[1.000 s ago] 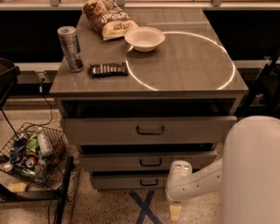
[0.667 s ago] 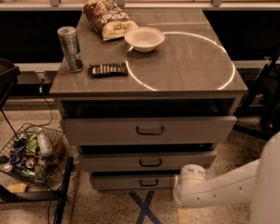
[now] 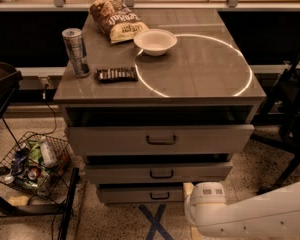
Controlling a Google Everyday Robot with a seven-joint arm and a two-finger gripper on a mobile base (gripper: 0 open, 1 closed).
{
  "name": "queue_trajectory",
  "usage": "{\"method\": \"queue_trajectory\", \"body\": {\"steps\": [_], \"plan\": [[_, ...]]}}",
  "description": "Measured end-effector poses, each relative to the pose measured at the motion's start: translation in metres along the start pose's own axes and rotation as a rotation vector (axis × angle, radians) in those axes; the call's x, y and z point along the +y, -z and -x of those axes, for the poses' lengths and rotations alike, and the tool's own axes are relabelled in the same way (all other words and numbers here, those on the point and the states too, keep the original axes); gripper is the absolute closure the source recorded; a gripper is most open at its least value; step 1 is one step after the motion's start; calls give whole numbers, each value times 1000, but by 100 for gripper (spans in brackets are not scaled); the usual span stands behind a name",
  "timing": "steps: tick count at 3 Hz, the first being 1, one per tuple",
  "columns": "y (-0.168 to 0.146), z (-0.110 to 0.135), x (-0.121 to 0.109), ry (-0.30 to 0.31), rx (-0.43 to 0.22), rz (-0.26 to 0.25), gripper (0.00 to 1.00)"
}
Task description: Open middle drawer
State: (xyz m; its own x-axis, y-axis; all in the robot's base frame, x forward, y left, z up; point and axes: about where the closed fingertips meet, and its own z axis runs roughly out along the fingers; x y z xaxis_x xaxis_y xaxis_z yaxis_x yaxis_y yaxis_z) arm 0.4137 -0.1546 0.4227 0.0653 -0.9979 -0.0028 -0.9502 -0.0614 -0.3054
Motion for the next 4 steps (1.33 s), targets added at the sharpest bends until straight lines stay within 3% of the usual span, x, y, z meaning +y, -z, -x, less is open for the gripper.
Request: {"method": "queue_trajectory", "body": {"steps": [1, 2, 4], "plan": [[13, 27, -12, 25, 28, -11, 0], [13, 54, -33, 49, 75, 10, 0], [3, 82, -72, 66, 127, 70, 0]]}}
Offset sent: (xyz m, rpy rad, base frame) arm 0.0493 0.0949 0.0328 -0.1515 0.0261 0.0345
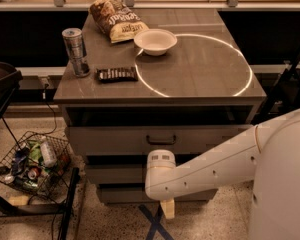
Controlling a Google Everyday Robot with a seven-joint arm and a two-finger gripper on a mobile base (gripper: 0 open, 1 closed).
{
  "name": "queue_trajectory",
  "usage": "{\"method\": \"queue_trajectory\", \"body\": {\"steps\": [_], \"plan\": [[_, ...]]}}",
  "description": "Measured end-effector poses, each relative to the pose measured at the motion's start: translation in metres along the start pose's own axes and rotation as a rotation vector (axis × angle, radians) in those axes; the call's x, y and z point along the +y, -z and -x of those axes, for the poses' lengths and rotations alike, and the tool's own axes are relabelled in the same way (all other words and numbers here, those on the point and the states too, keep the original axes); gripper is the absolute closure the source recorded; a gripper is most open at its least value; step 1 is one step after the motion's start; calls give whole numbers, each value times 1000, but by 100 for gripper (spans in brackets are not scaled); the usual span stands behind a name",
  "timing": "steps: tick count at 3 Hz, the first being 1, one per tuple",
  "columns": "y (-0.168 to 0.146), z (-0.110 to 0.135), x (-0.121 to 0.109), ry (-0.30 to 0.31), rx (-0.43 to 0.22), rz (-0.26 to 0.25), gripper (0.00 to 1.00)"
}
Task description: Open middle drawer
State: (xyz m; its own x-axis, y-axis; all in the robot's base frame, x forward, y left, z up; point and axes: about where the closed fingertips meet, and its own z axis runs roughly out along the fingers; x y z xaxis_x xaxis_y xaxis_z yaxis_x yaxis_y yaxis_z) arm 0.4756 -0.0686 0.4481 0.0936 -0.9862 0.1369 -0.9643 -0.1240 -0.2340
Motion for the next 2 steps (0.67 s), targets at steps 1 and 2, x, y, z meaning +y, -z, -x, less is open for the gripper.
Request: {"method": "queue_trajectory", "body": {"steps": [1, 2], "plan": [[-16, -3, -8, -20, -8, 52, 0], [-31, -25, 3, -83, -34, 109, 0]]}}
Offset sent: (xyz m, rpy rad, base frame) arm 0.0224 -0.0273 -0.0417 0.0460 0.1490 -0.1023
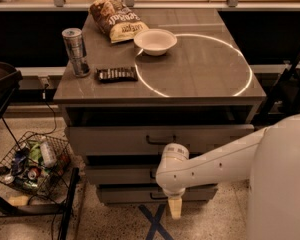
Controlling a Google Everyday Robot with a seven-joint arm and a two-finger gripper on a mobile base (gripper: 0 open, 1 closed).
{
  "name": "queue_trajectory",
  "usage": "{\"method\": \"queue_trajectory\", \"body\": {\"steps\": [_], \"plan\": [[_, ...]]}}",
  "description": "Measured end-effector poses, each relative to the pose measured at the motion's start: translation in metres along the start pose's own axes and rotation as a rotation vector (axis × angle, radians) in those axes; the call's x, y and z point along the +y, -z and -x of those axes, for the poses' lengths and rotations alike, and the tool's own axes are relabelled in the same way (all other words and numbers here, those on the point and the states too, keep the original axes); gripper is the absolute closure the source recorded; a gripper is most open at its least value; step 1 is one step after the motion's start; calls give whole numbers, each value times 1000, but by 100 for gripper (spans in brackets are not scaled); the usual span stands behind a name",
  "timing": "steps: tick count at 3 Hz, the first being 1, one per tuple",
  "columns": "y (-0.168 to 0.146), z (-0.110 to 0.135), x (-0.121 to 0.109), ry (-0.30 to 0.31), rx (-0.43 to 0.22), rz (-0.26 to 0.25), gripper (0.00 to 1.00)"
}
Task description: Open middle drawer
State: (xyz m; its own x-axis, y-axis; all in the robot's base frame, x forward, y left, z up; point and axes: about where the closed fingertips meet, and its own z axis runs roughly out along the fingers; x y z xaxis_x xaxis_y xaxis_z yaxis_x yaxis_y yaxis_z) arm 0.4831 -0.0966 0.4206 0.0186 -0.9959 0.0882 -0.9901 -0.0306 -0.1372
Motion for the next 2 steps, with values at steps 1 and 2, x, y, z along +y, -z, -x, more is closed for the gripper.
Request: {"method": "queue_trajectory", "body": {"steps": [1, 2], "plan": [[0, -1, 1, -1, 1, 1, 0], [7, -3, 6, -4, 6, -16, 0]]}}
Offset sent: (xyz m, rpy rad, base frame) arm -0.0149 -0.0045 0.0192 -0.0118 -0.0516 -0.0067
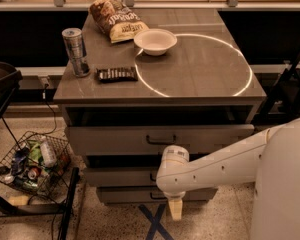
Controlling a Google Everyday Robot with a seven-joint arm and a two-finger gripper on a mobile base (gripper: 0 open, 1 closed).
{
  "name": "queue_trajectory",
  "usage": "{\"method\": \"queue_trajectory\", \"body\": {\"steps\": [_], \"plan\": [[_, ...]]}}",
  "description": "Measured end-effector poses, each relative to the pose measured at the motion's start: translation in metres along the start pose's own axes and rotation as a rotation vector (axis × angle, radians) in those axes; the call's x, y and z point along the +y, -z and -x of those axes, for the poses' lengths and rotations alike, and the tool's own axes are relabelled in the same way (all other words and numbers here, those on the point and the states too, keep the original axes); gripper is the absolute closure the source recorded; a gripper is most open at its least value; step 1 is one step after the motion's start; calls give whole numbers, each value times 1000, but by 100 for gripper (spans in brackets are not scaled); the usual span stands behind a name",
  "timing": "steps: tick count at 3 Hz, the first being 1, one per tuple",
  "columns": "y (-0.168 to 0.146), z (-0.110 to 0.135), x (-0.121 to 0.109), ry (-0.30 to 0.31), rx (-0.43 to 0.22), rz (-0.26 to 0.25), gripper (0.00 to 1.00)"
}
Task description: Open middle drawer
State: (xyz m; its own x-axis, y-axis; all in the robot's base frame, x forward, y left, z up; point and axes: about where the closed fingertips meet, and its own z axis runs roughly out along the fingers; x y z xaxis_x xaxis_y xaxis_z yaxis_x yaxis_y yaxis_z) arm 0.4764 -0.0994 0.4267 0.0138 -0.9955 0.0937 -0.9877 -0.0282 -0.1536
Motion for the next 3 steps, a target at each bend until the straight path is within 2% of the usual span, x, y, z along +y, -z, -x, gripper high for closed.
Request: {"method": "queue_trajectory", "body": {"steps": [2, 3], "plan": [[27, 0, 19, 5, 25, -60, 0], [31, 5, 24, 20, 31, -58, 0]]}}
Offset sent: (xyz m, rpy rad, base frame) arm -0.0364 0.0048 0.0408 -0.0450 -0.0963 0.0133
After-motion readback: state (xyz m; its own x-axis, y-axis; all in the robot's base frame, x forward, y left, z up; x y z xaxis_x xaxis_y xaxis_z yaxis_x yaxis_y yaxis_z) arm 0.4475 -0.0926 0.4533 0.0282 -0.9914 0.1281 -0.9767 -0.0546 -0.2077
